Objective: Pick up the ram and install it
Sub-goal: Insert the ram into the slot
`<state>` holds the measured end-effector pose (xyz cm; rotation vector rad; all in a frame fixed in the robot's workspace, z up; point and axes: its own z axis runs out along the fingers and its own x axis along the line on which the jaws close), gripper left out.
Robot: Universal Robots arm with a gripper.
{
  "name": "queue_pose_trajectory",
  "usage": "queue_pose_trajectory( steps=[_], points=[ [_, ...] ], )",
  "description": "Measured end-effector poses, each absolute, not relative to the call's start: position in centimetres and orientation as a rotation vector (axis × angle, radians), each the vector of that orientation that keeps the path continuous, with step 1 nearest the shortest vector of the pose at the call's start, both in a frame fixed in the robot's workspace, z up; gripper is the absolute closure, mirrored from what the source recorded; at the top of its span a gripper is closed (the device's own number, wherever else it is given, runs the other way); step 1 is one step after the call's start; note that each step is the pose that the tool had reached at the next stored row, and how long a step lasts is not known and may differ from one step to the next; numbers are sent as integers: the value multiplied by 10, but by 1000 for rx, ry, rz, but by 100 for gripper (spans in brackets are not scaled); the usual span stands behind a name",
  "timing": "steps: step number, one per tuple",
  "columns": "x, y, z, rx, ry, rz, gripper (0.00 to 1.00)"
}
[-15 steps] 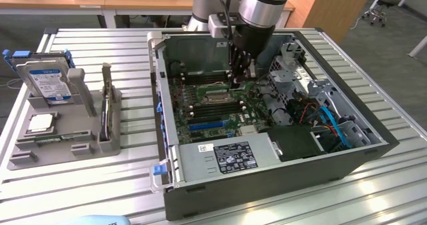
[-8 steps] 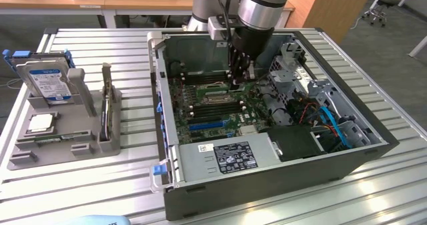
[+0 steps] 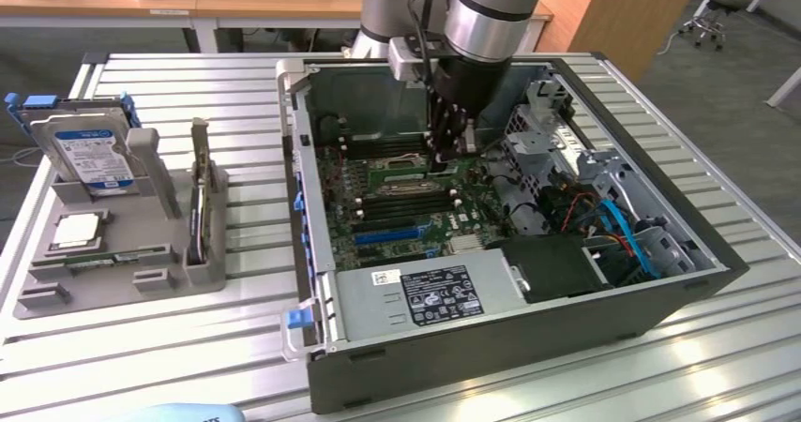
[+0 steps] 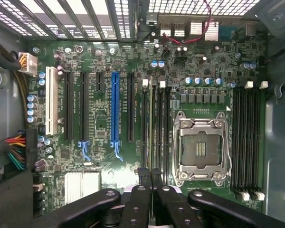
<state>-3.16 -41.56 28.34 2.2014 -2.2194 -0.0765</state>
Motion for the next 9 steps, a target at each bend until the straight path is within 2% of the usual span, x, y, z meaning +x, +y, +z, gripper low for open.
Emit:
queue_pose_trajectory(
  steps=[9],
  points=[
    [-31,-416,281,2201,-2220,-76,89]
  ],
)
